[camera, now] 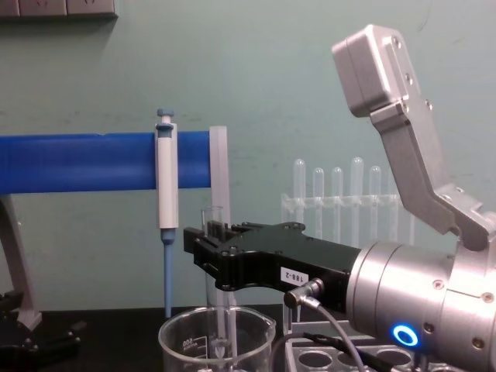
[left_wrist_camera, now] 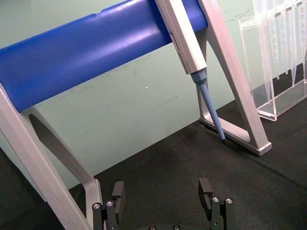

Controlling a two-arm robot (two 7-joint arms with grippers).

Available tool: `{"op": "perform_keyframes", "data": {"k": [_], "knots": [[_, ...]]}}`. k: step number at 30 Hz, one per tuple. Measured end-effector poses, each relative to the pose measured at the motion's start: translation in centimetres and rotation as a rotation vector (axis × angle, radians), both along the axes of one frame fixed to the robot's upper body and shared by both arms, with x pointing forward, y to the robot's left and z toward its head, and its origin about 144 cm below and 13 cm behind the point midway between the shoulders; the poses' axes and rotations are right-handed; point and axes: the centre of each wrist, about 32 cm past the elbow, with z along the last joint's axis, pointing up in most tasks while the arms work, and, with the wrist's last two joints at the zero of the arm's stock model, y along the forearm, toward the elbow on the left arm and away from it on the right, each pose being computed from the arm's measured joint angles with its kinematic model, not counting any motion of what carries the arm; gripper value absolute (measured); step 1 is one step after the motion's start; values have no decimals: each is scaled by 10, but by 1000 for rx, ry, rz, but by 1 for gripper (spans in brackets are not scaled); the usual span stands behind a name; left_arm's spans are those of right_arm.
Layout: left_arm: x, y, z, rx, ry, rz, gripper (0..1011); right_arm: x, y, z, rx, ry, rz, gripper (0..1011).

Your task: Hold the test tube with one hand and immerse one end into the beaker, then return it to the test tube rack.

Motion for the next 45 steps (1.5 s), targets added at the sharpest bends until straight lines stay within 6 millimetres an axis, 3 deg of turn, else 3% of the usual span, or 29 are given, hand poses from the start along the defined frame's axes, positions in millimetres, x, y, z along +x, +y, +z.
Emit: {"op": "perform_keyframes", "data": {"k": [45], "knots": [[0, 0, 0, 0, 0, 0, 1000, 0, 0, 0, 0, 0, 0, 231]]}}
